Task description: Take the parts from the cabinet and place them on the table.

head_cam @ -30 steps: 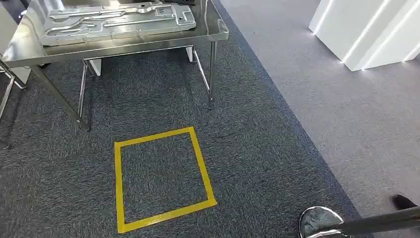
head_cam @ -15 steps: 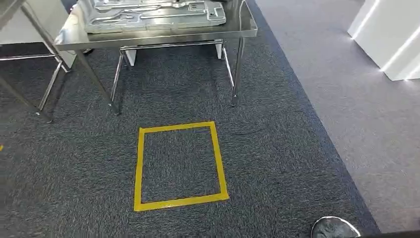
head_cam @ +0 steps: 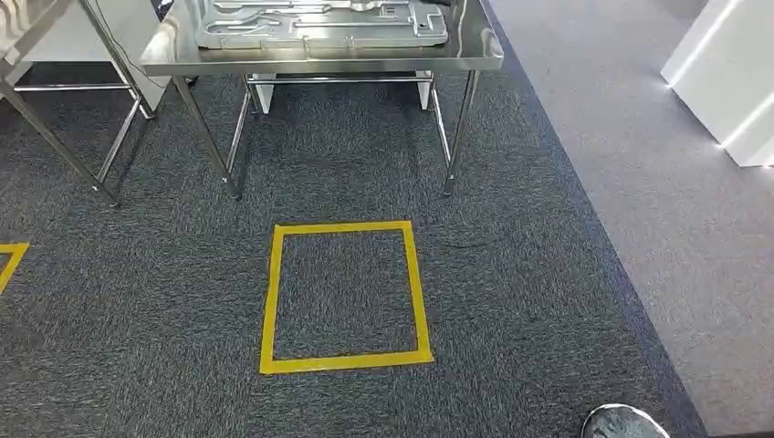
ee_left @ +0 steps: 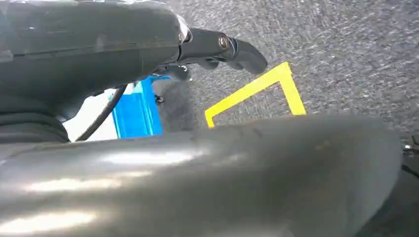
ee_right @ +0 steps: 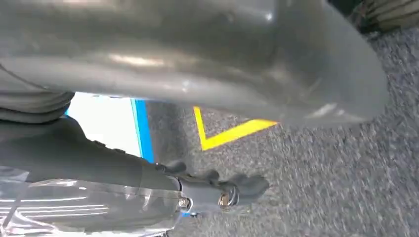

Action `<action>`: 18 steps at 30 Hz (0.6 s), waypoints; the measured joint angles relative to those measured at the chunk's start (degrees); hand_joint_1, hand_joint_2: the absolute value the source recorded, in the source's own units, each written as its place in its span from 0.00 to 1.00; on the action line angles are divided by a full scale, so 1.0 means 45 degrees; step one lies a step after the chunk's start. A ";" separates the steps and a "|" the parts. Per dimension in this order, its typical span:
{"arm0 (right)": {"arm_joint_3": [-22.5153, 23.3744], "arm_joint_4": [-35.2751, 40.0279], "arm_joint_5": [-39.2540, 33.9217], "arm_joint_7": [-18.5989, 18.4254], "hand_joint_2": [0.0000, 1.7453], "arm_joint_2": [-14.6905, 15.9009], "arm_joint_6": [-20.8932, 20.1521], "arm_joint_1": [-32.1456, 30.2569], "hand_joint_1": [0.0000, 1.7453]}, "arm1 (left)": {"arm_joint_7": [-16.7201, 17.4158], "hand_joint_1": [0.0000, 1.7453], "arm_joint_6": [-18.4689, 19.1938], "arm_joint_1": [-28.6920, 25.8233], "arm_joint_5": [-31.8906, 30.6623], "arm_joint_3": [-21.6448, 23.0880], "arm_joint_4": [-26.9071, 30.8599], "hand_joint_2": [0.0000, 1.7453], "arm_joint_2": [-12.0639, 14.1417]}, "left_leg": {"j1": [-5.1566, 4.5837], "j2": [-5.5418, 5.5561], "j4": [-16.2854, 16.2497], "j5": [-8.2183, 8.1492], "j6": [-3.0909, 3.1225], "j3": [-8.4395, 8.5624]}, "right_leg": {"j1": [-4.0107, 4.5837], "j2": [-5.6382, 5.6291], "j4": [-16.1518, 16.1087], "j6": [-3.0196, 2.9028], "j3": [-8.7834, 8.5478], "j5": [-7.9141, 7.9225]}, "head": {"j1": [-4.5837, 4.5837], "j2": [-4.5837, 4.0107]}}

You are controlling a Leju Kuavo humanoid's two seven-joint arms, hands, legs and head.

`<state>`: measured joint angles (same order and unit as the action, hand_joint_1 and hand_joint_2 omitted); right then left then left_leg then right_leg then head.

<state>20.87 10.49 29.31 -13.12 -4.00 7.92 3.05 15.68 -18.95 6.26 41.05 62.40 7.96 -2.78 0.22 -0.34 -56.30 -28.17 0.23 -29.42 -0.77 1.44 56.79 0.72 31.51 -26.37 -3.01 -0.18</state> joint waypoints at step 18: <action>0.0219 -0.0005 -0.0228 0.1191 1.00 -0.0151 -0.1361 0.0007 0.00 | -0.1274 0.00 0.1021 0.0180 0.0403 0.0000 -0.0005 1.00 -0.0005 | -0.0013 0.0008 -0.0048 0.0072 0.0033 -0.0119 | -0.0008 -0.0012 0.0056 0.0069 0.0121 0.0070 | 0.0000 0.0000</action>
<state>21.86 10.47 28.28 -7.76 -4.68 1.79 3.09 9.94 -14.36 7.07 42.86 62.40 7.93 -2.80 0.17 -0.30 -56.51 -27.84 0.38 -29.95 -0.81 1.39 57.04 1.03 32.05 -26.06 -3.02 -0.17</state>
